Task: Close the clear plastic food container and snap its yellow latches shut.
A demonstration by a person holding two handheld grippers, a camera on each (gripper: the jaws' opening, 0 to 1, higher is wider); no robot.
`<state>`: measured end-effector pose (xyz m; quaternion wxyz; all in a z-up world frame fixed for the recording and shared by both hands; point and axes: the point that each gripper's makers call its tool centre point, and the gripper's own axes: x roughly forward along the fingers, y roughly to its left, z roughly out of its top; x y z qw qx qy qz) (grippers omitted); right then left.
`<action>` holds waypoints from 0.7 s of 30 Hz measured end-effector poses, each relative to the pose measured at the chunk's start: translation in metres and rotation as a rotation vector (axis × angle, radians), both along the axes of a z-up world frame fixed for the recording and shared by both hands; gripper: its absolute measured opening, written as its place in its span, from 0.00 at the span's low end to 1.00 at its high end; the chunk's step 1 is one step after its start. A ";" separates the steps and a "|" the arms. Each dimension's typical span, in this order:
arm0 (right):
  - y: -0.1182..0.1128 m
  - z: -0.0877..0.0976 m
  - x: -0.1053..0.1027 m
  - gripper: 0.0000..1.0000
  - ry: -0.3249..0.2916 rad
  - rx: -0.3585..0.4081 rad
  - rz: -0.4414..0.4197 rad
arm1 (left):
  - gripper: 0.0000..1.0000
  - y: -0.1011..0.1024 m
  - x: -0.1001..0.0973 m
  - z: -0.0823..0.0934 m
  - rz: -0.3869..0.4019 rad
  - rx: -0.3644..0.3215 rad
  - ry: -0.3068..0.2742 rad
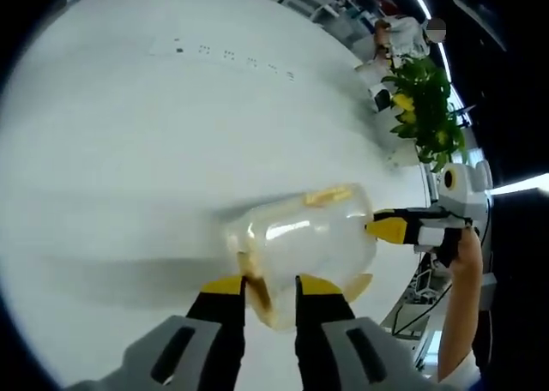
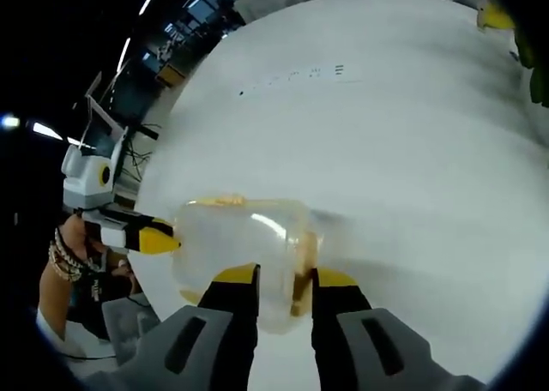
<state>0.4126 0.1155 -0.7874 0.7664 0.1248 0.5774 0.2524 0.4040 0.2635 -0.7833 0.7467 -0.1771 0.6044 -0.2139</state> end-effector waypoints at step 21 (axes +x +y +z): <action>-0.005 0.007 -0.004 0.23 -0.139 0.015 -0.118 | 0.22 -0.013 -0.002 -0.002 -0.108 0.047 -0.125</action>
